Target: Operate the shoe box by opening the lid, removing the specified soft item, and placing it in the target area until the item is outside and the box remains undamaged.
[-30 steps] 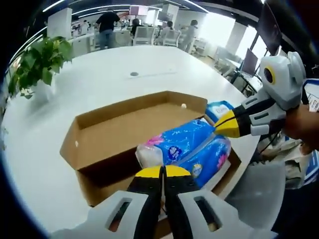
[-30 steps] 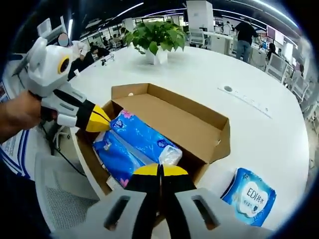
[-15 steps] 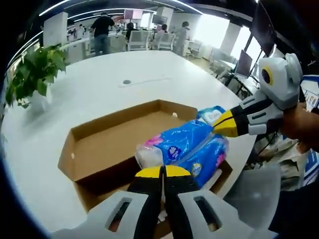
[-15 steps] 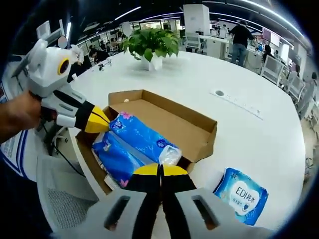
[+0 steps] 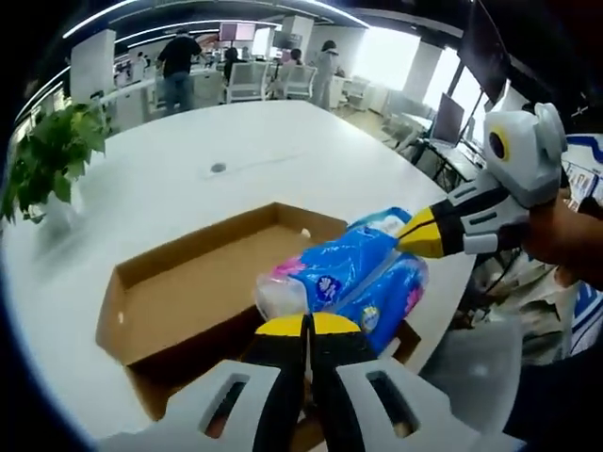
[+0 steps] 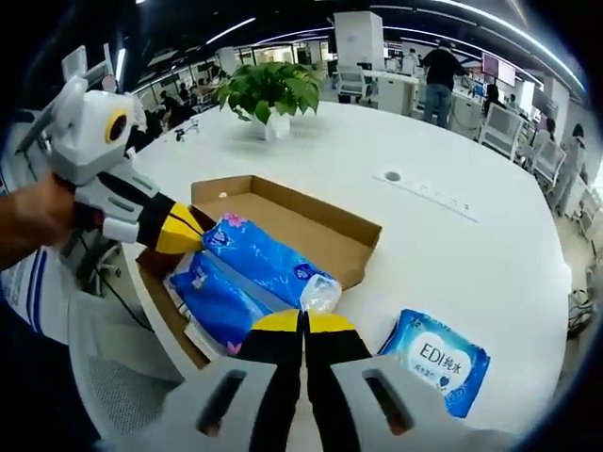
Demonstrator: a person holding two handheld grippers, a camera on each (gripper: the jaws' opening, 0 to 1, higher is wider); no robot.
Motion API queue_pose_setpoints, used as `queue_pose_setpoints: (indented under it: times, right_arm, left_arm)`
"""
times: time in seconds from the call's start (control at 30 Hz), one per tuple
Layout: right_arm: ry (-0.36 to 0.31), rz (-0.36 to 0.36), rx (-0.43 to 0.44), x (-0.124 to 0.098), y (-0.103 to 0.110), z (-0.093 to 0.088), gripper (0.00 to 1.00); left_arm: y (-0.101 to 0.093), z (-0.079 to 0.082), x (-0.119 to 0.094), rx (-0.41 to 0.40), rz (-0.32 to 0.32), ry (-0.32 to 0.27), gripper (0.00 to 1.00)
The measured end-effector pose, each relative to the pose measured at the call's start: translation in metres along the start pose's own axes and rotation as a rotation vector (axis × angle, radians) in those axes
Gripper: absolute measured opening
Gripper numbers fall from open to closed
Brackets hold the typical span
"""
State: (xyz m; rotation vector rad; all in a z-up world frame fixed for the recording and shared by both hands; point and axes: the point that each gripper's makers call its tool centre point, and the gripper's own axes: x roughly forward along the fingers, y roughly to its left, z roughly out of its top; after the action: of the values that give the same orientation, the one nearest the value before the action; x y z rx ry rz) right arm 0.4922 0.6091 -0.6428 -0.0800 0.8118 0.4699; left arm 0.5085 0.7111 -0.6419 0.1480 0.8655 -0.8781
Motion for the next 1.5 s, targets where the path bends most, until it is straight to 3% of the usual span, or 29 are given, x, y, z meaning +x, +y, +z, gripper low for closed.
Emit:
queue_pose_setpoints:
  times: [0.6,1.5]
  right_arm:
    - [-0.021,-0.059,0.05,-0.028,-0.048,-0.017,0.0]
    - [-0.031,-0.116,0.117,-0.055,-0.103,-0.045,0.0]
  left_arm:
    - [-0.041,0.027,0.031,0.065,-0.052,0.001,0.0]
    - [-0.09,0.047,0.074,0.116,-0.118,0.027,0.0]
